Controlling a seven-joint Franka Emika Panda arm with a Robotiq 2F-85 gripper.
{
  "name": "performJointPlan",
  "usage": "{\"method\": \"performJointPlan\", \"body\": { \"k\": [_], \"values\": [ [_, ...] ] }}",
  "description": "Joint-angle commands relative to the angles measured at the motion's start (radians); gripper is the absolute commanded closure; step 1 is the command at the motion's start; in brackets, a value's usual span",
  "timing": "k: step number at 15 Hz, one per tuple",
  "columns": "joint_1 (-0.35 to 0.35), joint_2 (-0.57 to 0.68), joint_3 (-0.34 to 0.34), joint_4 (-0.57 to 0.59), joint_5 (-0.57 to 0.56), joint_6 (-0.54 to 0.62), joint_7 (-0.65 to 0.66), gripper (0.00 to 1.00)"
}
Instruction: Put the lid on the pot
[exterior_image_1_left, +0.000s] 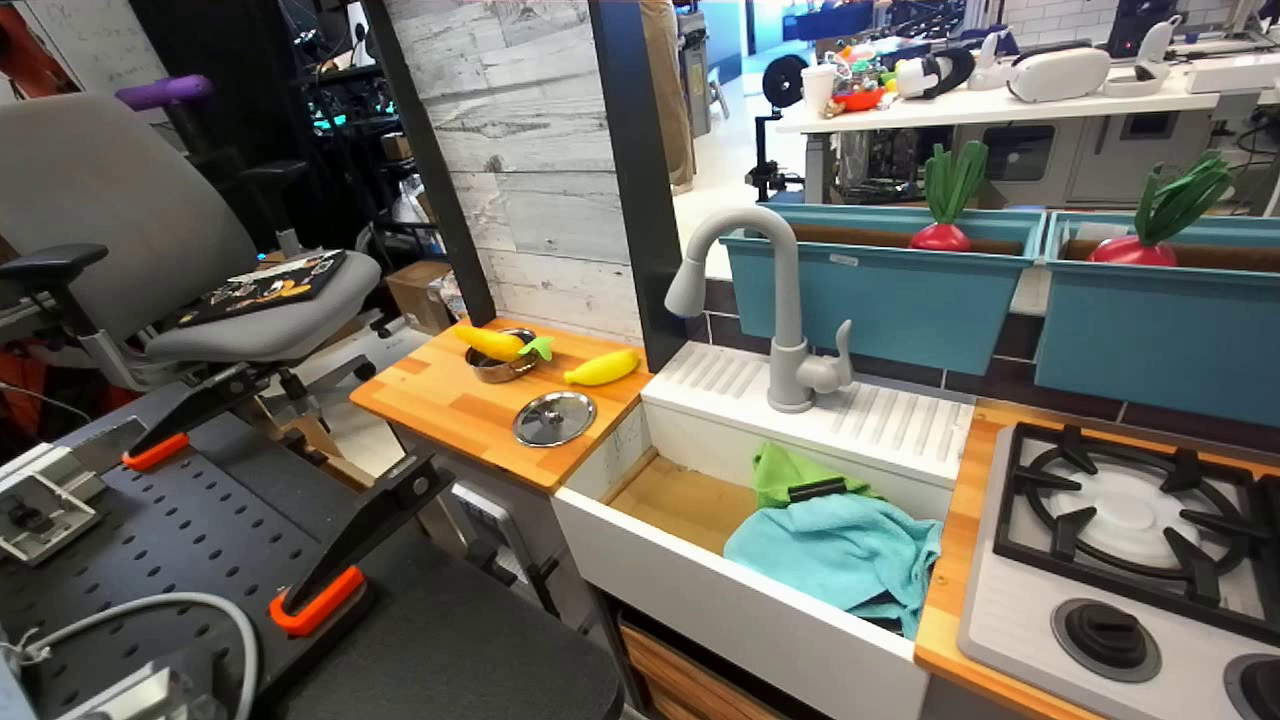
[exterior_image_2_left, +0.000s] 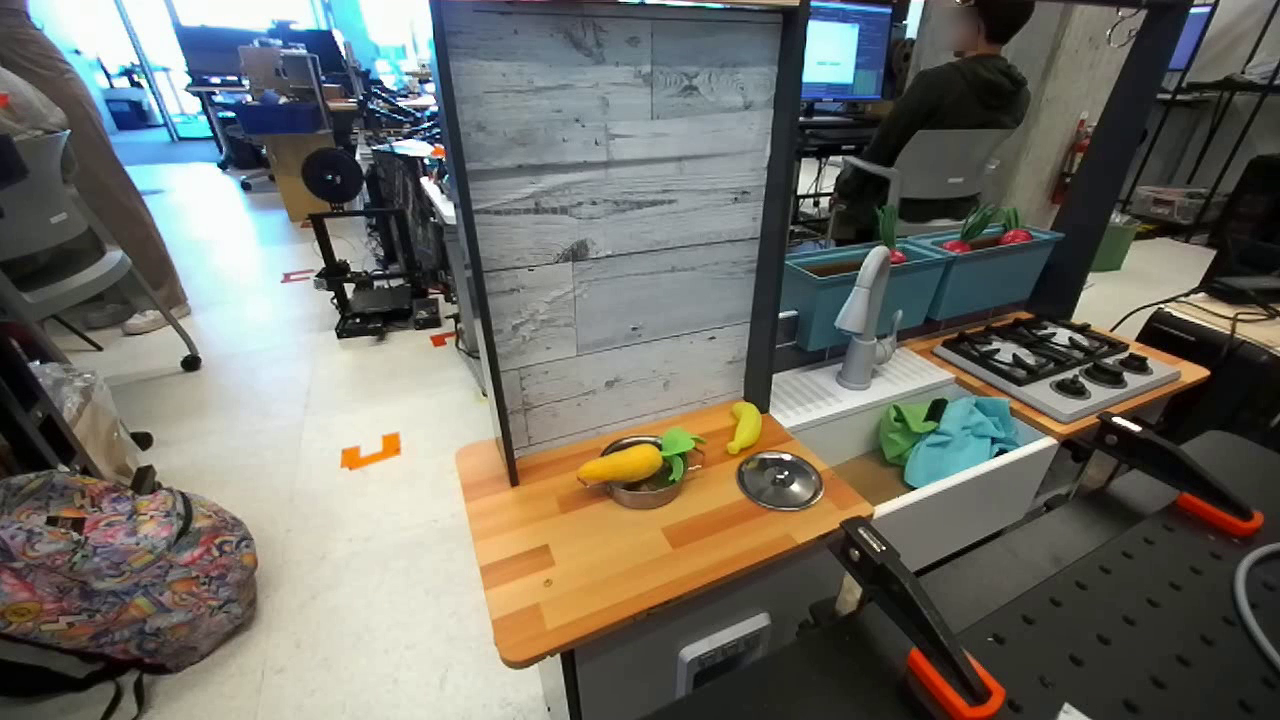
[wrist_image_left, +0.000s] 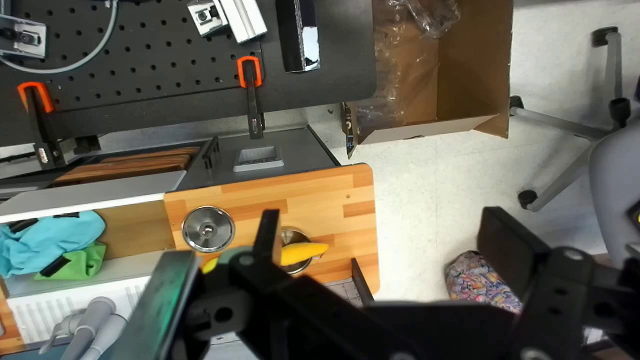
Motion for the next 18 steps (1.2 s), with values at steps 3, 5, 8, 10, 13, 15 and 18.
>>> {"method": "performJointPlan", "body": {
  "k": [3, 5, 8, 10, 13, 15, 18],
  "values": [
    [-0.044, 0.018, -0.032, -0.047, -0.039, 0.112, -0.054, 0.00],
    [-0.071, 0.055, -0.060, -0.070, -0.056, 0.187, -0.091, 0.00],
    [-0.105, 0.137, -0.119, -0.091, -0.069, 0.293, -0.166, 0.00],
    [-0.125, 0.205, -0.157, -0.095, -0.069, 0.364, -0.216, 0.00],
    [-0.146, 0.370, -0.217, -0.073, -0.053, 0.484, -0.302, 0.00],
    [-0.153, 0.486, -0.246, -0.049, -0.035, 0.557, -0.341, 0.00],
    [-0.159, 0.660, -0.267, -0.009, -0.001, 0.678, -0.381, 0.00]
  ]
}}
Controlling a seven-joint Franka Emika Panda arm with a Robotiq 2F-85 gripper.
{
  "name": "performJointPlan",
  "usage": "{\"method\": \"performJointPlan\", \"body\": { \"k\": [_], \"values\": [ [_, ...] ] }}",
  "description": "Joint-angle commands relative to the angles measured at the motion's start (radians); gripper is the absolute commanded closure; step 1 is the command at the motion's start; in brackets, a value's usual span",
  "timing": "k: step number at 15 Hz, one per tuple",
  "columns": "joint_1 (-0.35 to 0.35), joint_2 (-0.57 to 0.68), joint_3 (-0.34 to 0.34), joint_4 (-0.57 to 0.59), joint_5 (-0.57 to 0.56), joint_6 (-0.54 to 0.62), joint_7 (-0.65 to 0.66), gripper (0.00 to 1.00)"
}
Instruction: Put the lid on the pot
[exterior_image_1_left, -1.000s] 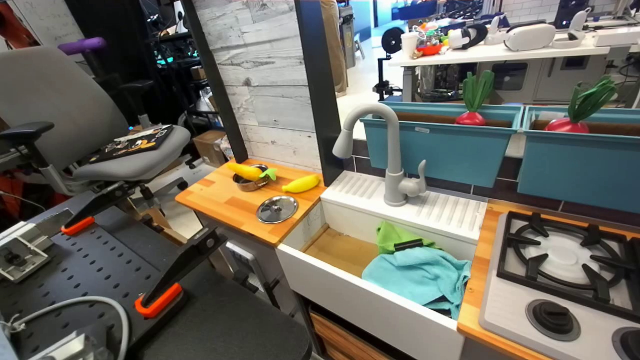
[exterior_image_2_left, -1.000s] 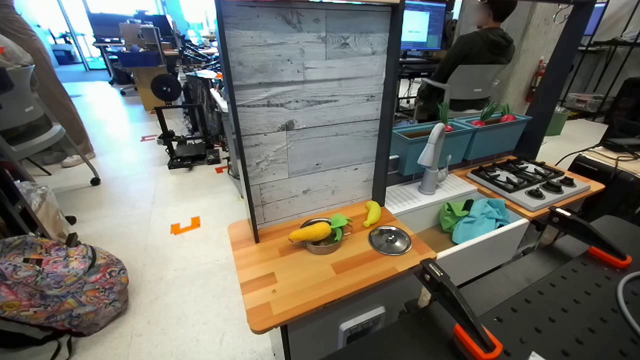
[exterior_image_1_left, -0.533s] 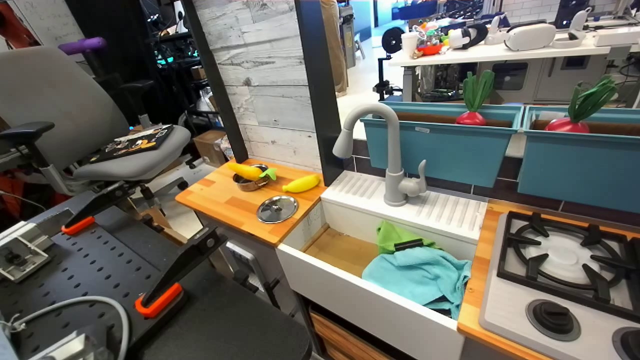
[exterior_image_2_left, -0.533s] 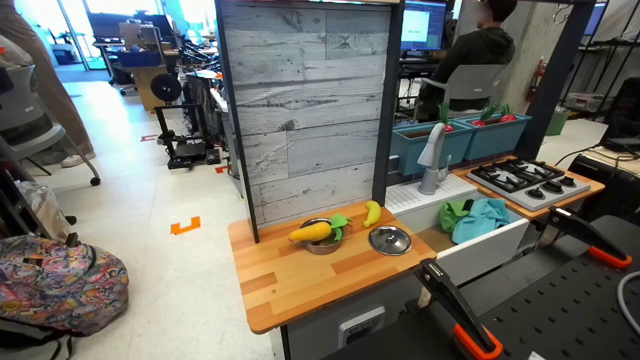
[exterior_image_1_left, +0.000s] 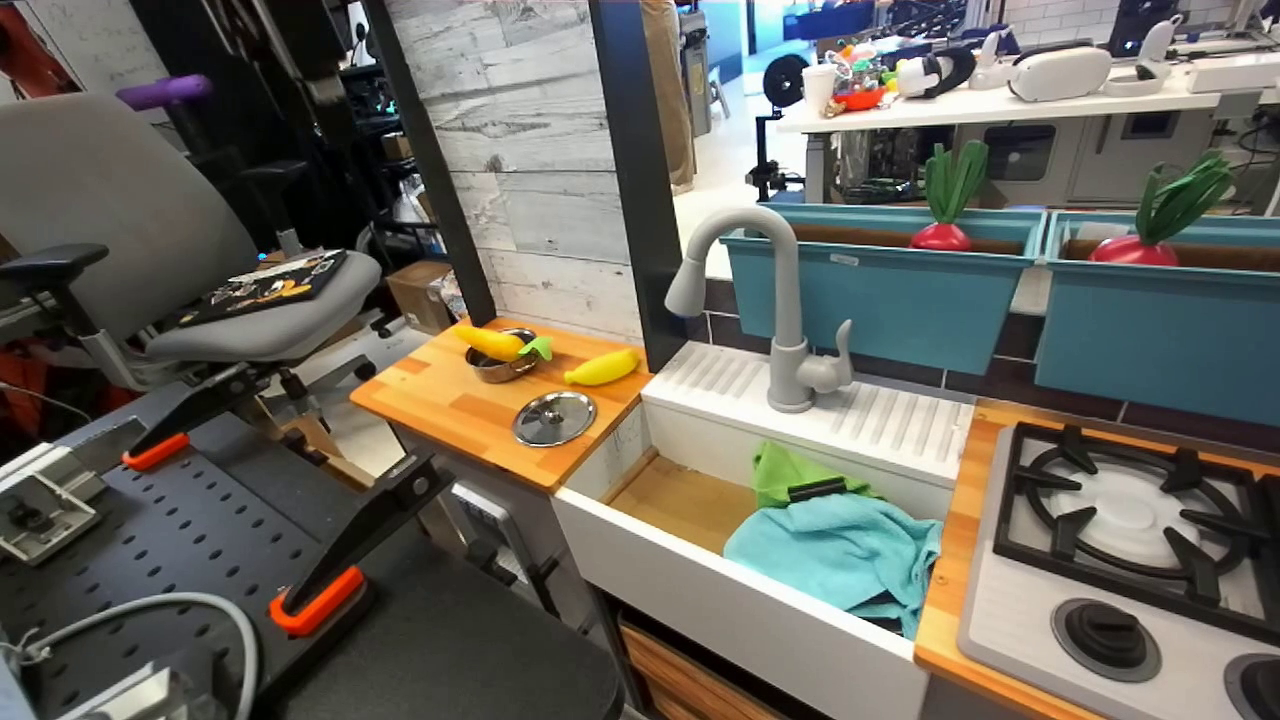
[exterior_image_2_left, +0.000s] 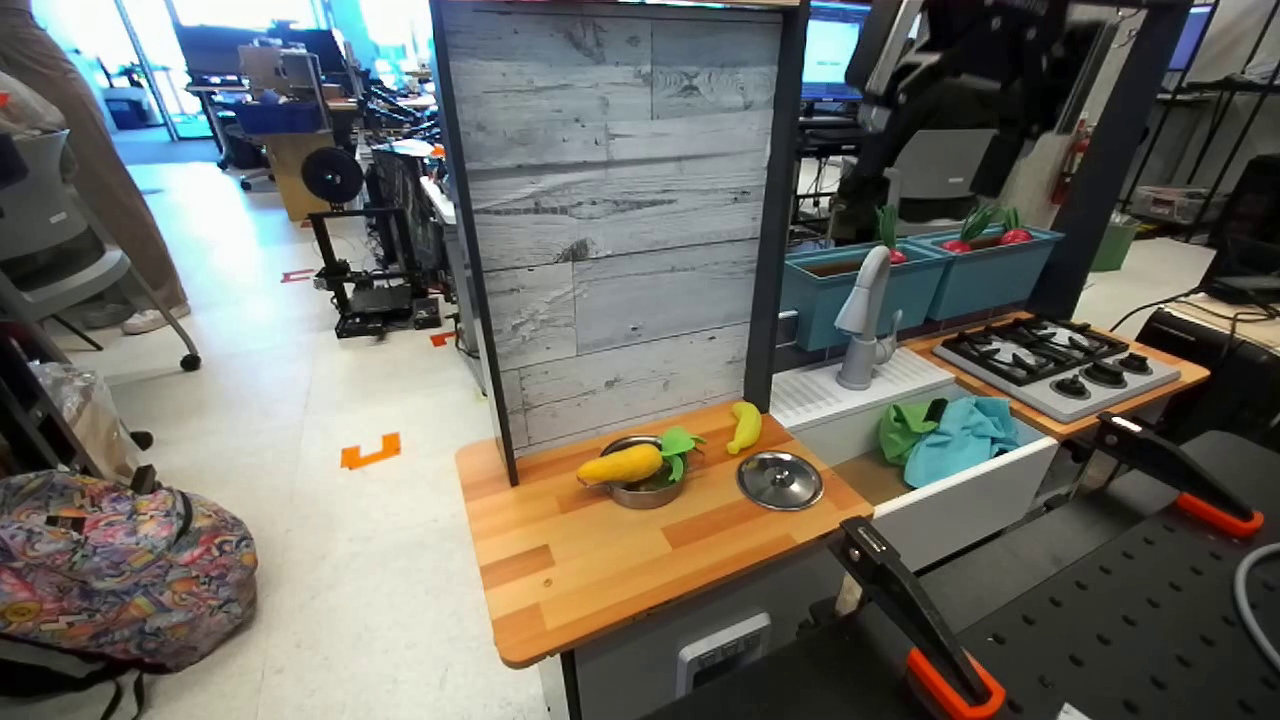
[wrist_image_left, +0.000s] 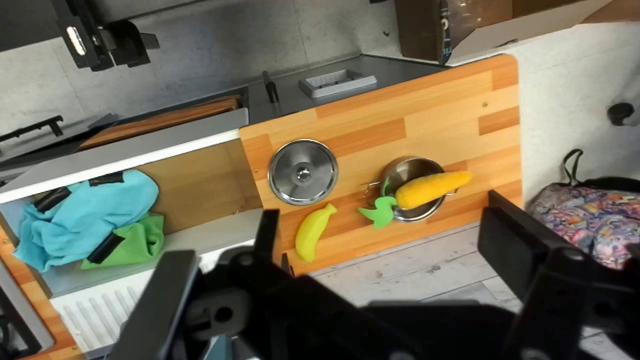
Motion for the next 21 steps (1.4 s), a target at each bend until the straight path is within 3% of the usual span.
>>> {"method": "performJointPlan", "body": {
  "k": [1, 7, 12, 21],
  "values": [
    [-0.009, 0.236, -0.014, 0.094, 0.057, 0.143, -0.063, 0.00],
    [-0.095, 0.557, 0.073, 0.249, 0.173, 0.348, -0.130, 0.00],
    [-0.168, 0.776, 0.129, 0.397, 0.131, 0.395, -0.090, 0.00],
    [-0.102, 1.053, 0.065, 0.613, 0.033, 0.358, 0.006, 0.00]
  ]
}}
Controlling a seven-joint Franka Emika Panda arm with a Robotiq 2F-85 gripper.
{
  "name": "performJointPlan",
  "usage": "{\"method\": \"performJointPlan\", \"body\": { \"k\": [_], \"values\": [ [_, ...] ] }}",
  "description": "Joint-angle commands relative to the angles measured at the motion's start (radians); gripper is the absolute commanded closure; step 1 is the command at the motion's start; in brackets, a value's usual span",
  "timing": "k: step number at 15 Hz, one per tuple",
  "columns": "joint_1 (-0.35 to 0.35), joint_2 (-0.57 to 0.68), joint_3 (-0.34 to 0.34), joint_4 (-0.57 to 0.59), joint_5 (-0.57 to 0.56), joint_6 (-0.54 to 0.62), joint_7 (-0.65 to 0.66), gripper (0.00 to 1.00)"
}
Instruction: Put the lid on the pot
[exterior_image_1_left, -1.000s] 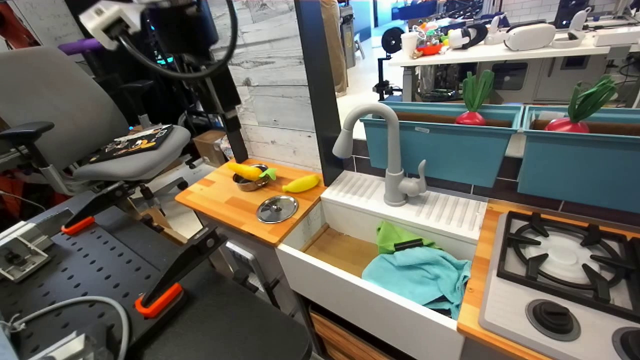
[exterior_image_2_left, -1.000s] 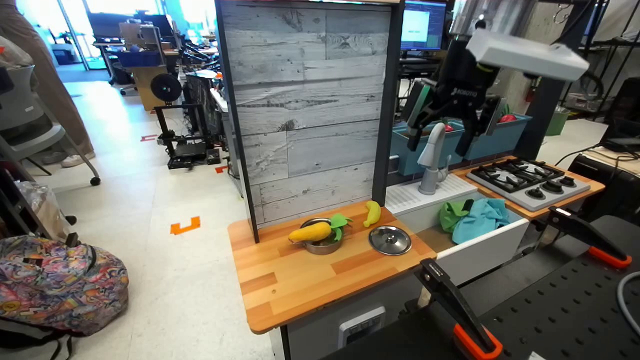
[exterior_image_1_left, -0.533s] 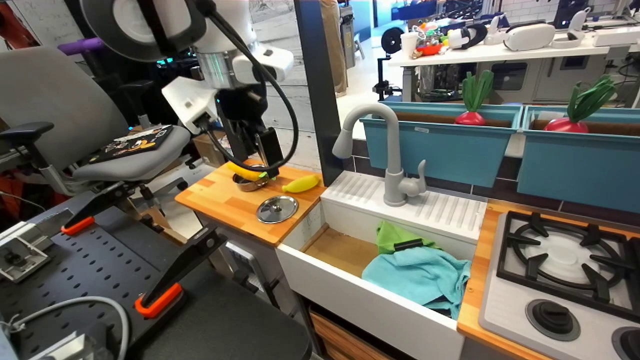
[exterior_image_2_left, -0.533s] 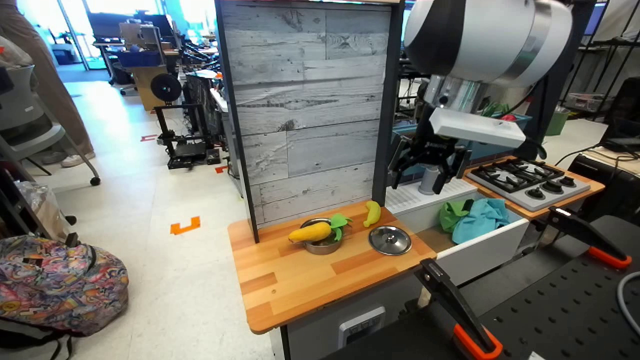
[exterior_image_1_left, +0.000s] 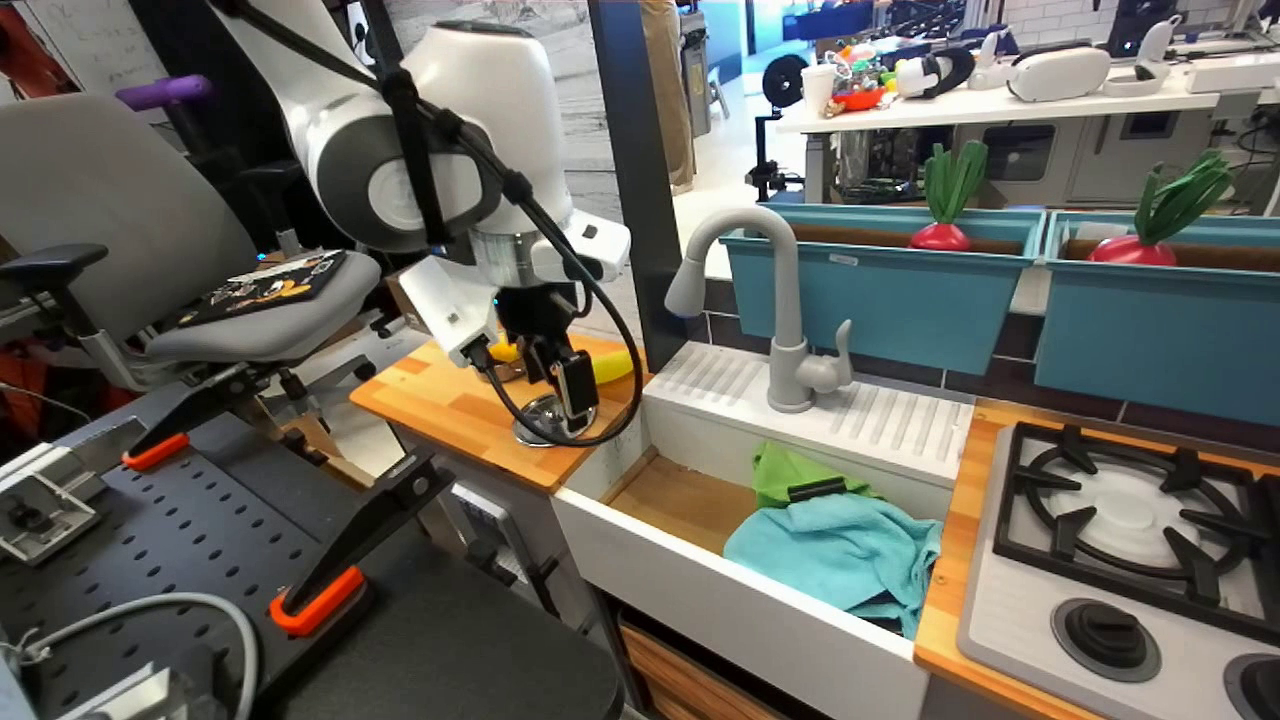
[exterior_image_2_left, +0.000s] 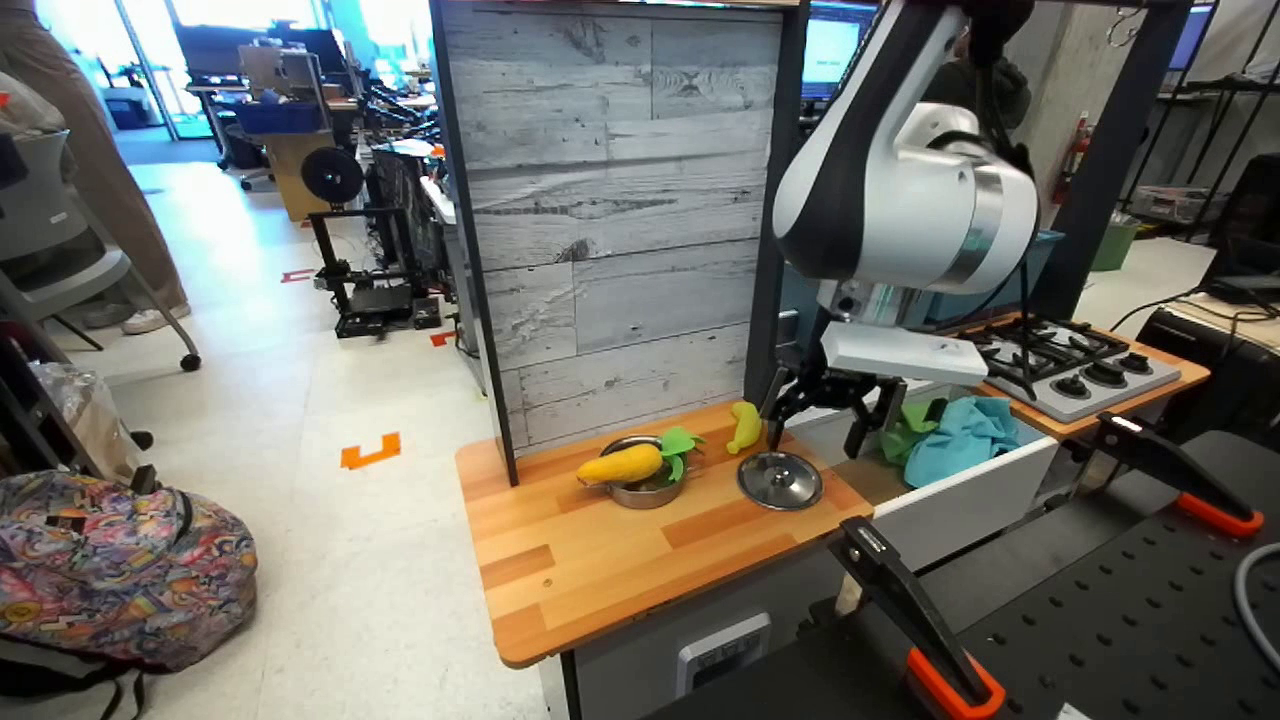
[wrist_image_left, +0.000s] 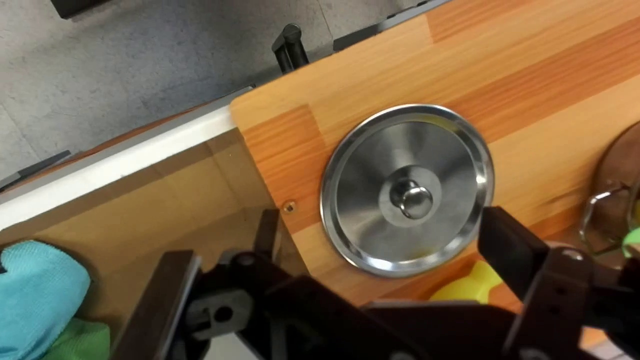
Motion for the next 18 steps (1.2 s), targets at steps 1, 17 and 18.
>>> {"method": "performJointPlan", "body": {
  "k": [1, 17, 18],
  "values": [
    [0.042, 0.086, -0.028, 0.086, -0.052, -0.008, 0.056, 0.00],
    [0.071, 0.092, -0.053, 0.117, -0.101, -0.016, 0.090, 0.98],
    [0.067, 0.077, -0.045, 0.101, -0.097, -0.013, 0.087, 0.98]
  ]
}}
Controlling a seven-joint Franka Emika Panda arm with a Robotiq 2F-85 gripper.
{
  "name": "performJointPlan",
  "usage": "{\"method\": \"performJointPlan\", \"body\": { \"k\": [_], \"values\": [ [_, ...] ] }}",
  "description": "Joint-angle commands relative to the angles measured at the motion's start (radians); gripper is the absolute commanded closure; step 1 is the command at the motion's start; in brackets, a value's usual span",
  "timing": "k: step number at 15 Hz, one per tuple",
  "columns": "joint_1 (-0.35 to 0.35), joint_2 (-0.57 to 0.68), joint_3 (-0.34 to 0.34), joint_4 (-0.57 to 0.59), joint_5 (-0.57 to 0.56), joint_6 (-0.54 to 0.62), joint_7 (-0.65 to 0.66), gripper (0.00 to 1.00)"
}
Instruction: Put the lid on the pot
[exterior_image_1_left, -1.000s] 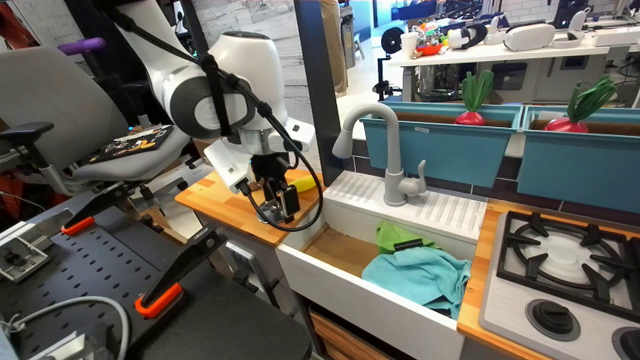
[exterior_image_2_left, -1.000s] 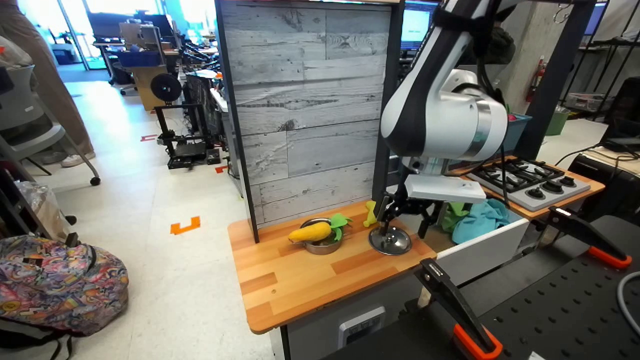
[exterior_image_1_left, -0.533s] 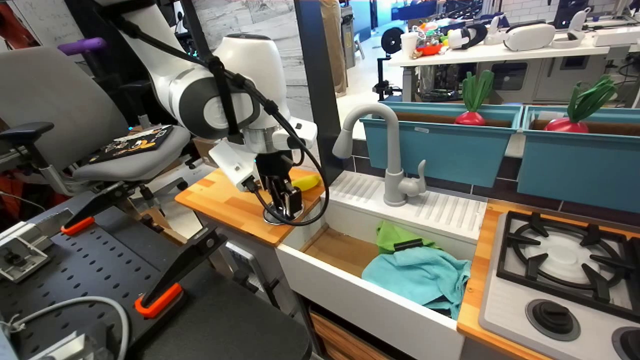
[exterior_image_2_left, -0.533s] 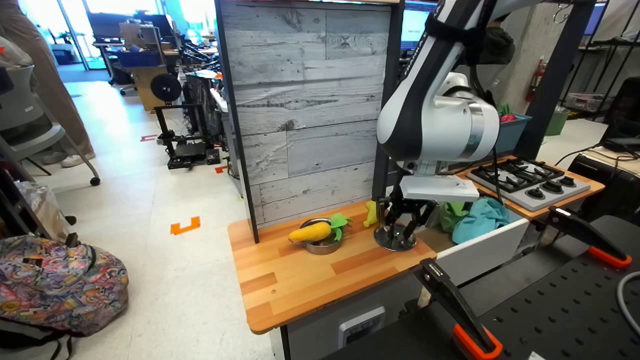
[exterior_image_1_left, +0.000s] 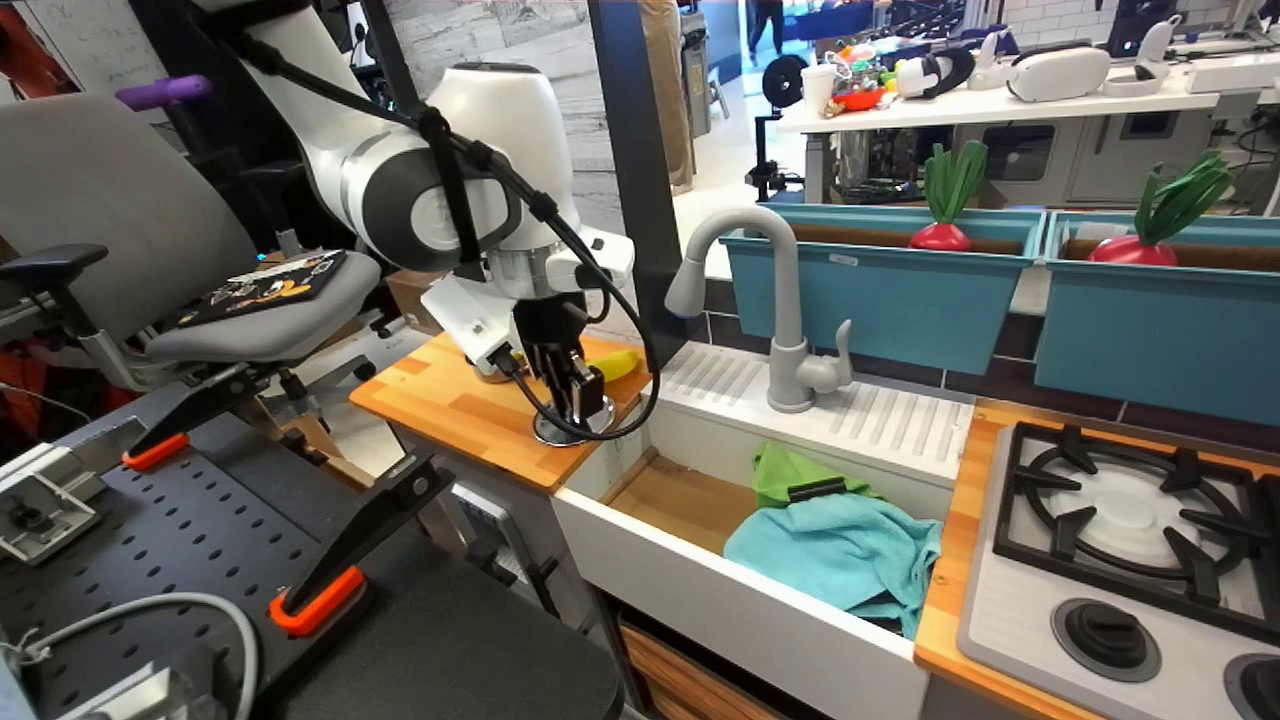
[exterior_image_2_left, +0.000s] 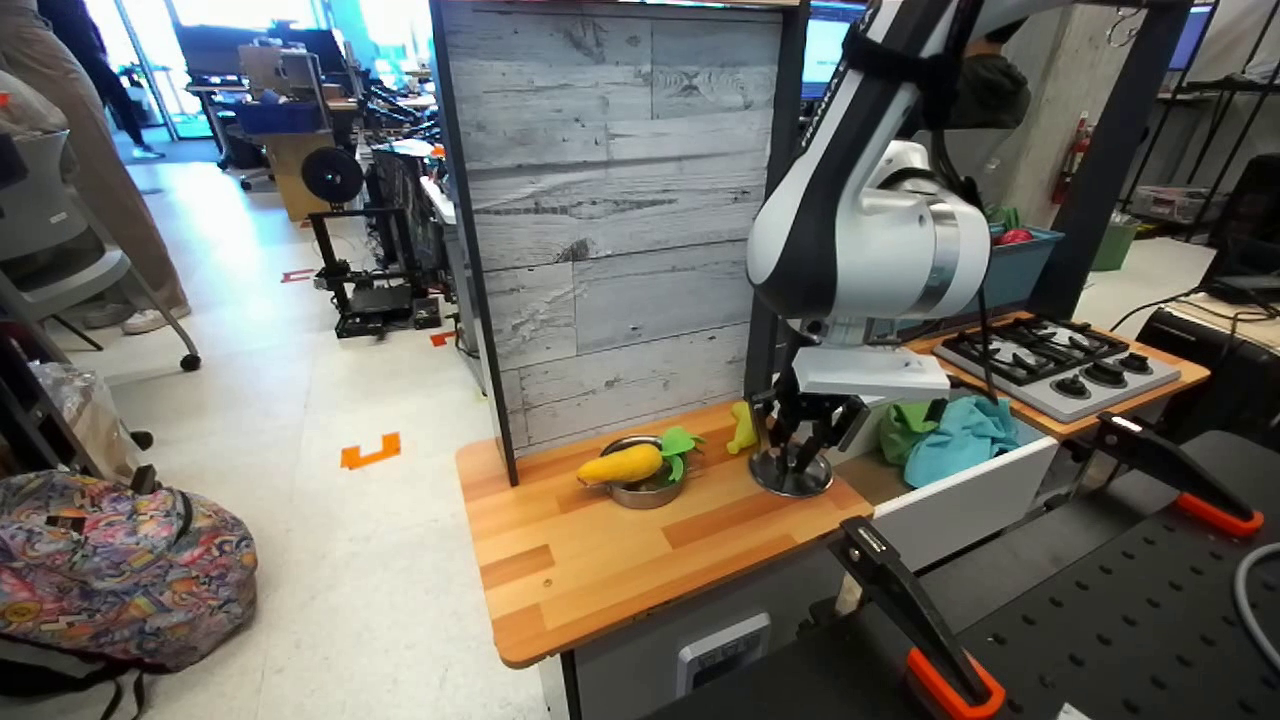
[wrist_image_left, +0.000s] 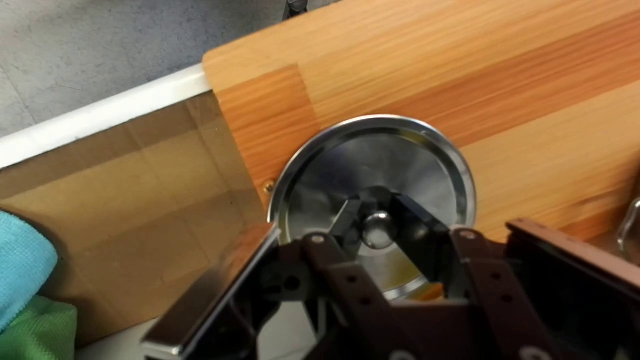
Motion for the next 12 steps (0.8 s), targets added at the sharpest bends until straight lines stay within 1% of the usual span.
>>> {"method": "performJointPlan", "body": {
  "k": [1, 5, 9, 12],
  "values": [
    [-0.001, -0.025, 0.004, -0.020, -0.014, -0.004, 0.021, 0.98],
    [0.025, -0.092, 0.010, -0.085, -0.016, 0.006, 0.030, 0.98],
    [0.073, -0.167, 0.026, -0.133, -0.017, 0.005, 0.044, 0.98],
    [0.108, -0.205, 0.037, -0.144, -0.019, -0.013, 0.057, 0.98]
  ]
}}
